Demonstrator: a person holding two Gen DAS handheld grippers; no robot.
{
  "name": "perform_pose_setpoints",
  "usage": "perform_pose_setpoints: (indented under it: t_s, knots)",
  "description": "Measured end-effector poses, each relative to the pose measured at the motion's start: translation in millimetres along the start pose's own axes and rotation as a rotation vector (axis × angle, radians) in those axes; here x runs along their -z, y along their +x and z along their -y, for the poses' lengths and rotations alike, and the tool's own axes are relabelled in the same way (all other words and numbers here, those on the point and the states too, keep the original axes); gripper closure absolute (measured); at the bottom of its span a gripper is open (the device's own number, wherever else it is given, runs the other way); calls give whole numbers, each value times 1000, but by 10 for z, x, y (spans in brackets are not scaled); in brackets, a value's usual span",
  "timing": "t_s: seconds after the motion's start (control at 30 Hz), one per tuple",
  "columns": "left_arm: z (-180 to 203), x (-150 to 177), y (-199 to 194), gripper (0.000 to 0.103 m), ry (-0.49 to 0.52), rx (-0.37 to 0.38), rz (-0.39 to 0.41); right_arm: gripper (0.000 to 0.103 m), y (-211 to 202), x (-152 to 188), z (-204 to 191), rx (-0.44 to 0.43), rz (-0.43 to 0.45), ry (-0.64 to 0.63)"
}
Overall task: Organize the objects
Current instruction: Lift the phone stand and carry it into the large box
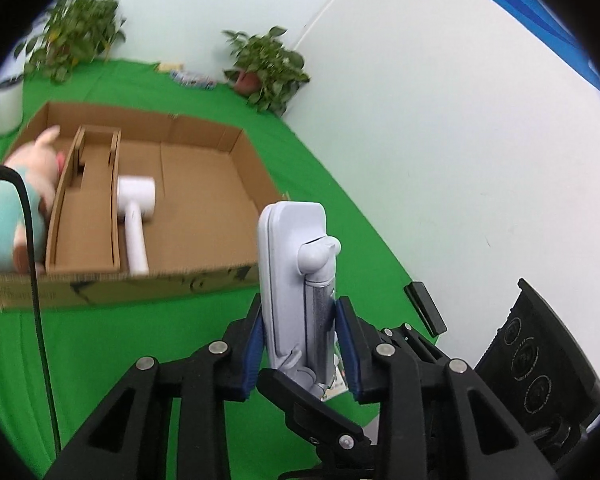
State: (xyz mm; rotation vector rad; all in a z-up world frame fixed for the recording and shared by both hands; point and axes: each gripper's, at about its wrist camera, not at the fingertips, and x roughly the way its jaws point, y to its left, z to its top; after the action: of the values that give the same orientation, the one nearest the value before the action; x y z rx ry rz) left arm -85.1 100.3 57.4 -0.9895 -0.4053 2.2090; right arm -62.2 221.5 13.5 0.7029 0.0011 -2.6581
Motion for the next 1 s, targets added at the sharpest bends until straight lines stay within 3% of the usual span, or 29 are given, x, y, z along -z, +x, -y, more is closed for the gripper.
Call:
perform_pose_setpoints:
  t_s: [0.27,0.43,0.77,1.0]
  knots:
    - [270,-513,-225,71,93,27,90,40,-161,-544,6,33,113,-31]
    - [395,-808,-316,71,134,30,107,40,-173,-853,24,44,157,-42]
    - [367,-1280,-204,71,144,47,96,40,-89,-1373,143,64,157,-31]
    - [228,-1442,-83,71,123,40,75,40,157,-1544,227,54,123,-20]
